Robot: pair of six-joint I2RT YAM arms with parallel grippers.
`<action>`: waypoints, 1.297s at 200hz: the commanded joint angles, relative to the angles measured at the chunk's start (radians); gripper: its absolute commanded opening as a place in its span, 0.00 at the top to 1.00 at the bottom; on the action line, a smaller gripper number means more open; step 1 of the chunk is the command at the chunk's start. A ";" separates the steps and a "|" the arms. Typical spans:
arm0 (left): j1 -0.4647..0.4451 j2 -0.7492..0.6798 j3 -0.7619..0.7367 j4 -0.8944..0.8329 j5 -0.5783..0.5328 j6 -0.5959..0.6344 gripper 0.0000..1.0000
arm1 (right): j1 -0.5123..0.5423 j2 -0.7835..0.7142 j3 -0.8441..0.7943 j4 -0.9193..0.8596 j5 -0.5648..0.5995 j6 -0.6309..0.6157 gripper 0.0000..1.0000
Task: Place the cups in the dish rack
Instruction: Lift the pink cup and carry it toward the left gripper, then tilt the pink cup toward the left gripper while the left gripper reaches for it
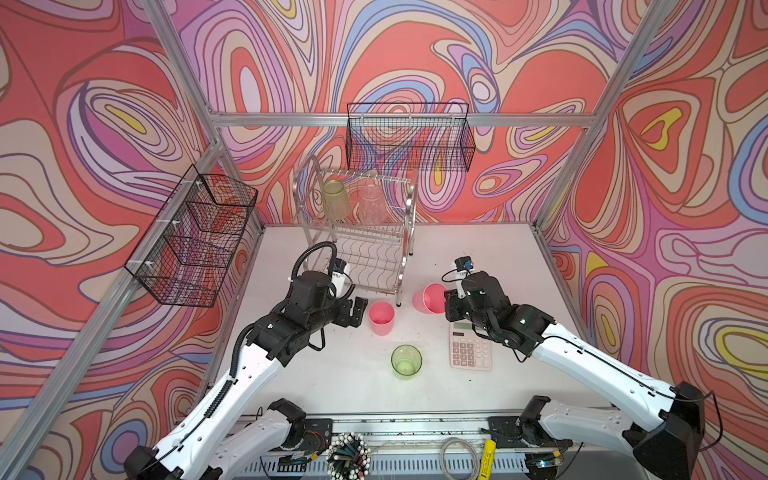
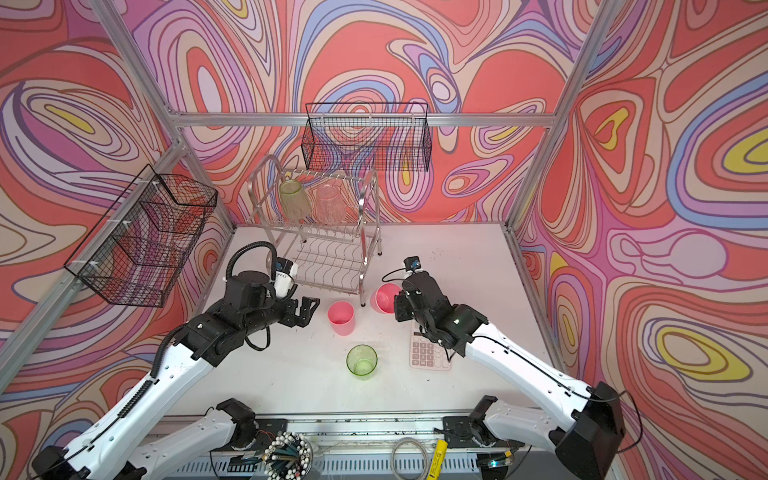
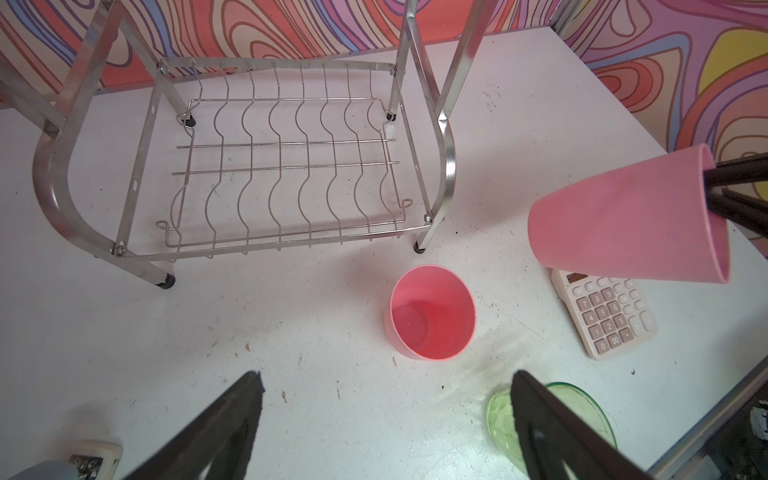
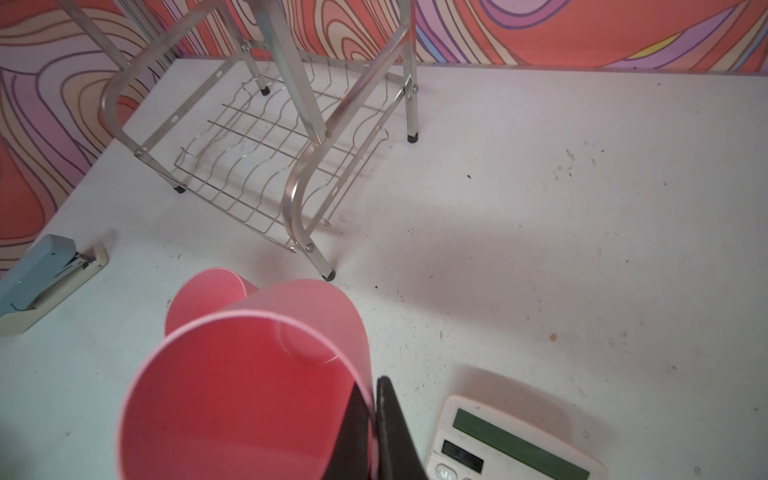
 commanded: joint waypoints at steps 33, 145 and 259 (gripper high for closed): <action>-0.011 -0.050 -0.005 -0.010 -0.002 -0.227 0.05 | 0.003 -0.025 -0.078 0.304 -0.172 0.006 1.00; -0.010 -0.162 -0.222 0.233 0.122 -1.036 0.09 | 0.004 0.010 -0.275 0.841 -0.364 0.006 1.00; -0.012 -0.101 -0.306 0.615 0.161 -1.468 0.08 | 0.003 0.114 -0.321 1.113 -0.421 -0.015 1.00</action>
